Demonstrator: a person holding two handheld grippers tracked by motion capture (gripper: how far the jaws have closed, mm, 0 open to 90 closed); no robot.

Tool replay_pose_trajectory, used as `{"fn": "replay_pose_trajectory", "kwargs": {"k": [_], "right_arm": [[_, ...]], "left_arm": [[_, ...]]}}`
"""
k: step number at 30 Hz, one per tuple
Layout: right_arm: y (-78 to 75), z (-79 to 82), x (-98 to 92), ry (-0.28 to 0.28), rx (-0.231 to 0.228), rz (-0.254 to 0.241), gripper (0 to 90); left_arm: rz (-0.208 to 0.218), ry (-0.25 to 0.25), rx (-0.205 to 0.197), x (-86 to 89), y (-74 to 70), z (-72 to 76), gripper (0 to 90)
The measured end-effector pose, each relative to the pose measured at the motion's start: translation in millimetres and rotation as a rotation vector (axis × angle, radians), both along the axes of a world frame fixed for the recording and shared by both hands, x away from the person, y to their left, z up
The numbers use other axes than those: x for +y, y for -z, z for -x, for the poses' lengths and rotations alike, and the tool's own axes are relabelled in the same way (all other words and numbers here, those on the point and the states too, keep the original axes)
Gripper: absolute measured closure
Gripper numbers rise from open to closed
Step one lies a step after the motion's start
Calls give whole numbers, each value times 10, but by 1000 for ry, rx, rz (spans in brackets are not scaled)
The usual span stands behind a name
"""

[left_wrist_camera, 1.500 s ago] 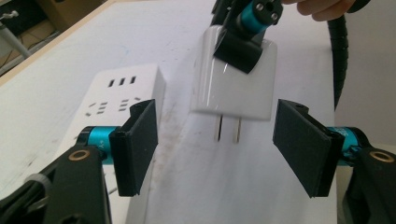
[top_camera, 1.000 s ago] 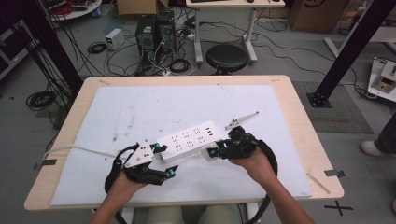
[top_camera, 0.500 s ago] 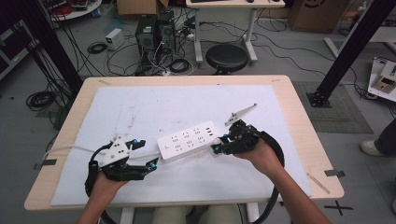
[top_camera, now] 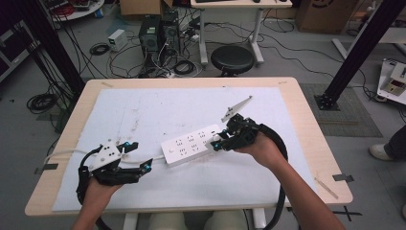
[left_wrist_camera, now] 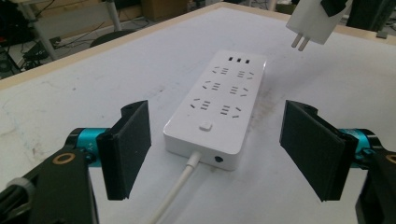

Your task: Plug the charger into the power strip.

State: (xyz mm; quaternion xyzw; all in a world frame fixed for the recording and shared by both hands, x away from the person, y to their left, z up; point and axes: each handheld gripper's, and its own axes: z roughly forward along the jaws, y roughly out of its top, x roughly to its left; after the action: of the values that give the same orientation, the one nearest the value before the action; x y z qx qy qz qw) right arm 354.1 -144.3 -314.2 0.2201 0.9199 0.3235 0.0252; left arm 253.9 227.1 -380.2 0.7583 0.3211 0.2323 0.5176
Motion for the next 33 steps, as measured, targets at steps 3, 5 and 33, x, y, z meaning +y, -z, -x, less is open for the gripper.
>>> {"fn": "replay_pose_trajectory", "kwargs": {"k": [3,5,33], "right_arm": [[-61,-101,70,-28,-16,30,640],[-100,-168,114,-37,-22,52,640],[-76,-722,498,-384,-114,288,641]], "left_arm": [[11,-24,4,53,13,5,249],[21,-41,8,93,19,12,249],[37,-115,35,164,109,97,249]]}}
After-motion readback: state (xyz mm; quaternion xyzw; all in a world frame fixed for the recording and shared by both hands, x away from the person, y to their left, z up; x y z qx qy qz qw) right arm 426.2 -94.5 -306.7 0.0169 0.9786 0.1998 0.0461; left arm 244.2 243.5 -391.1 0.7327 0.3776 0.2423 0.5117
